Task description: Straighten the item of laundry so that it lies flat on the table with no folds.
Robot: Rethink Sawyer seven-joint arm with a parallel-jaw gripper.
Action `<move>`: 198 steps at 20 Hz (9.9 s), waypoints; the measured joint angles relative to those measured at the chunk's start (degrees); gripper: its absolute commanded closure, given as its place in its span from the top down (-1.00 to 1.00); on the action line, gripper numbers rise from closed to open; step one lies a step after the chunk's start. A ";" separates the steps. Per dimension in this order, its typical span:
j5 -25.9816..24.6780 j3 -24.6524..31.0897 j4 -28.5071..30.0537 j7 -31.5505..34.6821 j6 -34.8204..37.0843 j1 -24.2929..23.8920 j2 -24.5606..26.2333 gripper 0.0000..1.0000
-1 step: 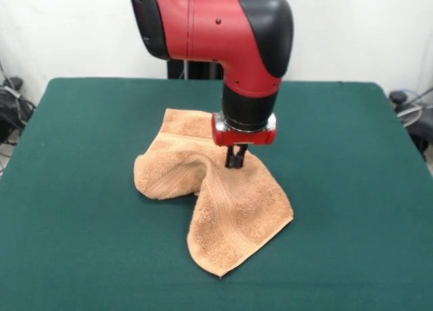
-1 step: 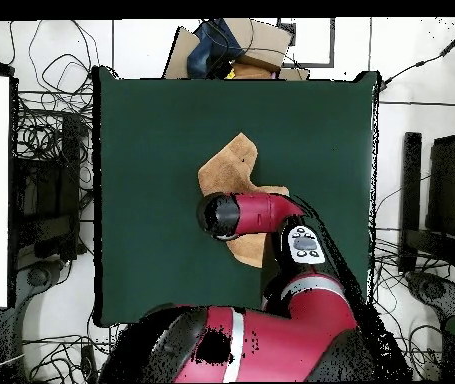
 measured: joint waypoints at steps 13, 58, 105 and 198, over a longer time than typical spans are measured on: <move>1.86 -4.27 3.27 0.44 -8.99 4.55 -0.35 -1.00; 13.80 -3.44 14.57 0.44 -11.42 8.20 -4.95 -1.00; 13.76 -3.71 -0.51 0.45 -2.29 2.38 1.60 -1.00; 17.24 -6.16 6.62 0.45 -4.37 13.56 -2.03 -1.00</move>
